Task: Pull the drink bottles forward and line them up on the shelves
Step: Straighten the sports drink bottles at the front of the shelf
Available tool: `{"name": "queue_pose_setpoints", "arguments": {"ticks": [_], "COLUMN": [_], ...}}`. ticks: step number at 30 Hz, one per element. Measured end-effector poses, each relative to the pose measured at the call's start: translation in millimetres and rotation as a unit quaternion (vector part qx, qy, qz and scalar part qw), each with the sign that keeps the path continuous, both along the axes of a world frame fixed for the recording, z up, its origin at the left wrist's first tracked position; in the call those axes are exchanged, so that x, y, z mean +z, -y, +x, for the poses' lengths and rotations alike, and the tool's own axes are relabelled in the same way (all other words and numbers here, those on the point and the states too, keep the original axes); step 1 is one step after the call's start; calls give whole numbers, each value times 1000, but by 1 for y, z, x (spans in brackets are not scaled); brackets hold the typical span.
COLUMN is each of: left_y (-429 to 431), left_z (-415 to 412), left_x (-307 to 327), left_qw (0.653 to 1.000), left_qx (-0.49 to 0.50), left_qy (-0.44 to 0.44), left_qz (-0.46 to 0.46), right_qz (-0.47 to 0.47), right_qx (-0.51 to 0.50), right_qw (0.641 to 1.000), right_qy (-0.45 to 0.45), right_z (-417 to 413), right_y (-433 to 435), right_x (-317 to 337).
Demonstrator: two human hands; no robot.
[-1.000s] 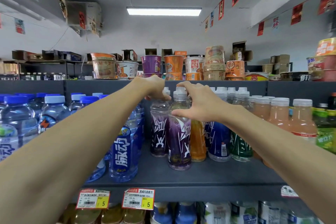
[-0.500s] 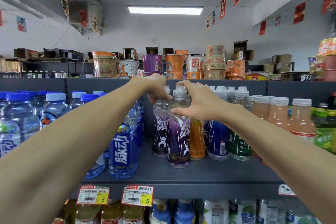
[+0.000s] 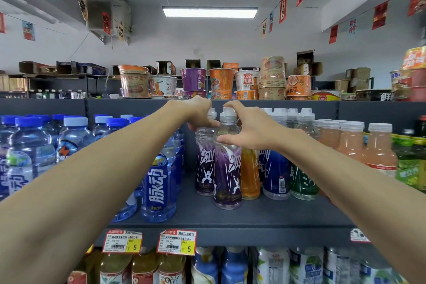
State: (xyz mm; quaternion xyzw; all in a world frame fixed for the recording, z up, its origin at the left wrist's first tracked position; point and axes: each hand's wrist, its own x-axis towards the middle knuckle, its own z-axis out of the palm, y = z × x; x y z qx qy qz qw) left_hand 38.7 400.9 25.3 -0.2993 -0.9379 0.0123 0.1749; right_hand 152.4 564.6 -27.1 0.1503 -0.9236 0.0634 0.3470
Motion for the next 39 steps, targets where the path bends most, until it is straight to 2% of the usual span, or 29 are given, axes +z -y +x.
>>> {"name": "queue_pose_setpoints", "arguments": {"ticks": [2,5,7,13,18,22,27,34,39], "left_y": [9,25,36,51,57,61,67,70,71], "left_z": [6,24,37,65,66,64,57,61,64], "left_x": [6,18,21,5,-11,-14,-13,-3,-1], "left_qw": [998,976,967,971,973,971,965,968,970], "left_qx": [-14,-86,-122,-165,-184,-207,-230,-226,-222], "left_qy": [-30,-91,-98,-34,-57,-57,-48,-40,-37], "left_qz": [47,179,201,167,131,100,117,101,95], "right_qz": [-9,-22,-29,-52,-117,-104,-174,-204,-192], "right_qx": [-6,-26,-33,5,42,10,10,17,22], "right_qw": [1000,999,998,998,989,981,977,972,974], "right_qy": [24,41,35,19,81,163,121,118,115], "right_z": [1,0,1,2,5,3,1,1,1], "right_y": [2,7,13,35,36,32,36,43,42], "right_x": [1,4,6,0,-15,-43,-63,-66,-68]}}
